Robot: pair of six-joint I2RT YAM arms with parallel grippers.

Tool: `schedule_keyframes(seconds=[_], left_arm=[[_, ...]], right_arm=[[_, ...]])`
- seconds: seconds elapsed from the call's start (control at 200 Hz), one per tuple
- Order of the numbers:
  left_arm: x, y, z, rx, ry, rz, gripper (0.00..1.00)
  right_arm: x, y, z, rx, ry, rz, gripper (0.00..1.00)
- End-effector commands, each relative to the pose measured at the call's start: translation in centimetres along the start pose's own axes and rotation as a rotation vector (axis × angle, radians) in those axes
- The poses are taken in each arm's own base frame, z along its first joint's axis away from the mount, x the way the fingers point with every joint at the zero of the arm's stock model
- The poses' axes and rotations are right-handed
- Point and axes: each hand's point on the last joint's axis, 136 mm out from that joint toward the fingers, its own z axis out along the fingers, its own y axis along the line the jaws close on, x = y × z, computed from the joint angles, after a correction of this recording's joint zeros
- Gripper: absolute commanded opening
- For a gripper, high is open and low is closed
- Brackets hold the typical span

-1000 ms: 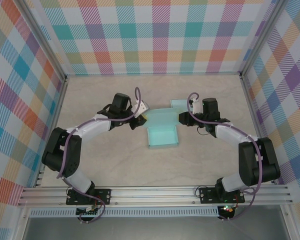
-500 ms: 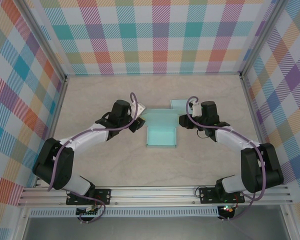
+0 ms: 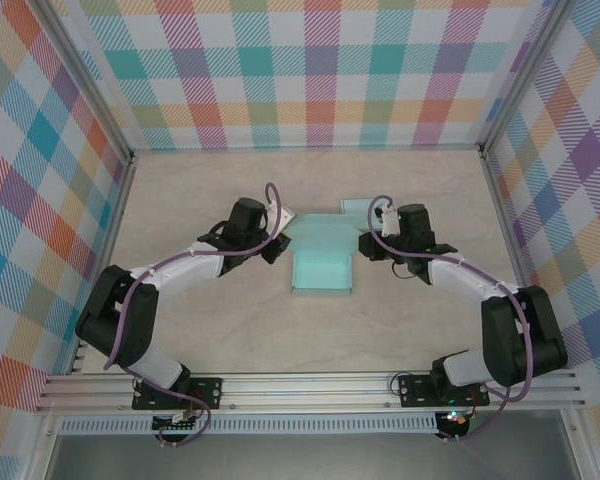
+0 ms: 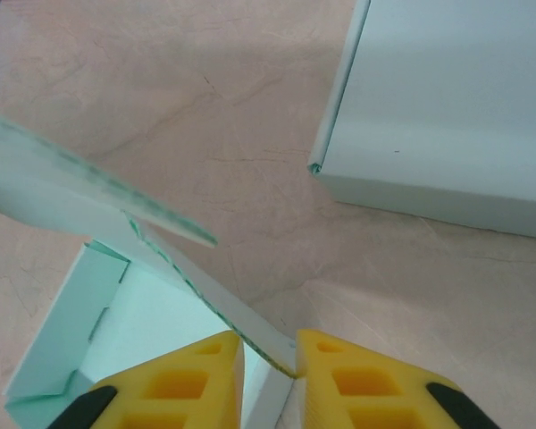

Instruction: Fold the paper box

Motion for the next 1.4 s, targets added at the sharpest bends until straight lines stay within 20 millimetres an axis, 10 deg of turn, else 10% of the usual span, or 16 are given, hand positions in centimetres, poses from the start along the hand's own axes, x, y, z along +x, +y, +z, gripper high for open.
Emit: schedule_keyframes(seconds=[0.0,0.665,1.395], left_arm=[[-2.5,0.1,-0.6,-0.035,-0.058,-0.056,0.11],[-7.7,-2.5,0.7,-0.228,-0.200,-0.291,0.05],[-2.0,-4.4,2.6,-0.323,-0.177,-0.517,0.07]], right_arm=[[-0.7,0.5,-0.5,0.055,-0.010,-0.016,0.18],[-4.1,4.5,1.2,0.146,-0.113,-0.041,0.13],[-1.1,4.4,3.4,0.161,-0.061,-0.030,0.12]])
